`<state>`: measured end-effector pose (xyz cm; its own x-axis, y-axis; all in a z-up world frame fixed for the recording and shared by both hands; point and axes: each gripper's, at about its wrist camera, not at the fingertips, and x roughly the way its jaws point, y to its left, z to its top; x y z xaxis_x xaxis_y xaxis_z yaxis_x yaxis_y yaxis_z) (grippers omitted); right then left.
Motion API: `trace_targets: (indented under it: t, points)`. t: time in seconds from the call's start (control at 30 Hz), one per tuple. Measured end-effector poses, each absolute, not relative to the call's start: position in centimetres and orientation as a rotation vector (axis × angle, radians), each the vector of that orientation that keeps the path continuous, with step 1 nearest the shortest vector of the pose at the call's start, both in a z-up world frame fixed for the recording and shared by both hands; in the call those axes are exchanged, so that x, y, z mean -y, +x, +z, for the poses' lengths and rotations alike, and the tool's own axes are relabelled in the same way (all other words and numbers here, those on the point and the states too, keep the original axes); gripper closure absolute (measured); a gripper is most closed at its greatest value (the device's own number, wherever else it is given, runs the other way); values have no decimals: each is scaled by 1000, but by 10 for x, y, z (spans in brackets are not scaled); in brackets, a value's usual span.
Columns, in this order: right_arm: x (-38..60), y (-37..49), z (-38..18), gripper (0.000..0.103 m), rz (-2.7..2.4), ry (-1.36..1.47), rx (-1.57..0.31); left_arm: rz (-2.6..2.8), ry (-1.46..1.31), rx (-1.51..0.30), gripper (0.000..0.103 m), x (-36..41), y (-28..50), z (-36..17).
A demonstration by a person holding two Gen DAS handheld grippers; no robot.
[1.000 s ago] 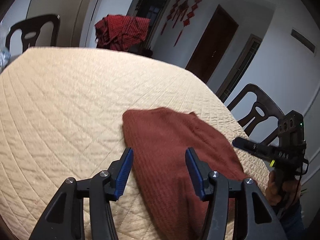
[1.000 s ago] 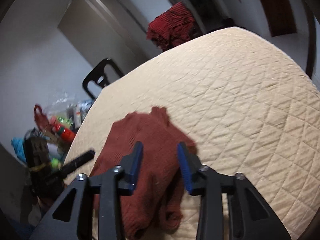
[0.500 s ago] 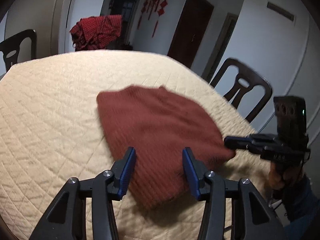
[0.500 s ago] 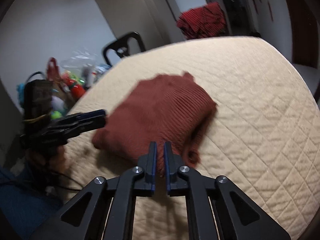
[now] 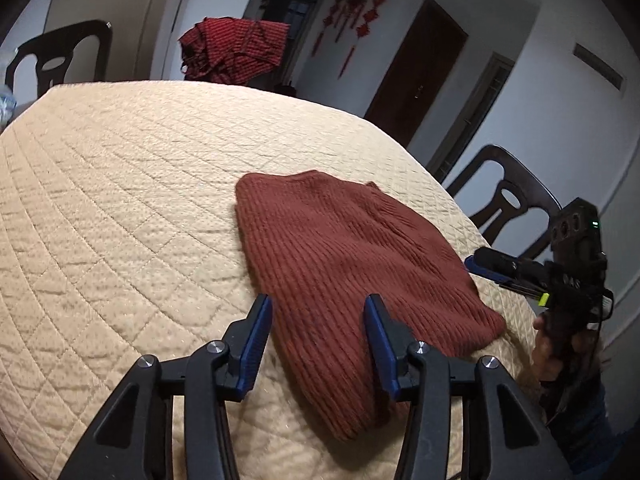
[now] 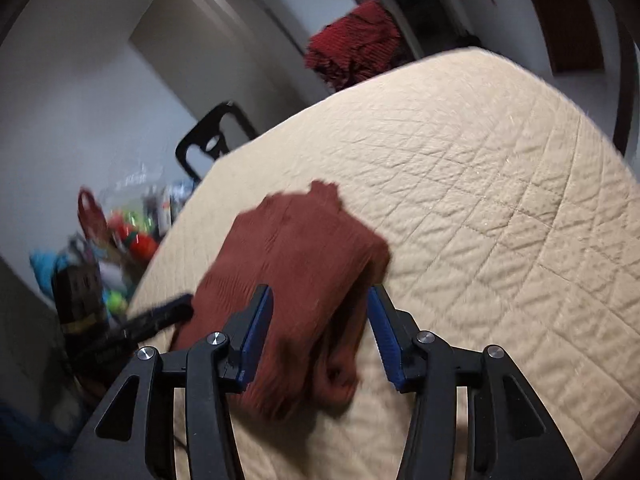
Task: Fold small clothes
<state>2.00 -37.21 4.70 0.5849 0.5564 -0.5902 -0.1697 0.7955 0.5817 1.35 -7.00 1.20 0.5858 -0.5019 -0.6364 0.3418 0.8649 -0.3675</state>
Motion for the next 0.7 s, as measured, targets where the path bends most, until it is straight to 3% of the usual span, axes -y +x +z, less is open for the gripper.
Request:
trace_targets:
  t: [0.23,0.7]
  points:
    - [377,56,25,53,485,590,-906,-508,-258,-828,50,67,20,3]
    - [360,12,24,53,627,543,-970,-515,-285,-845,46,60,19,-3]
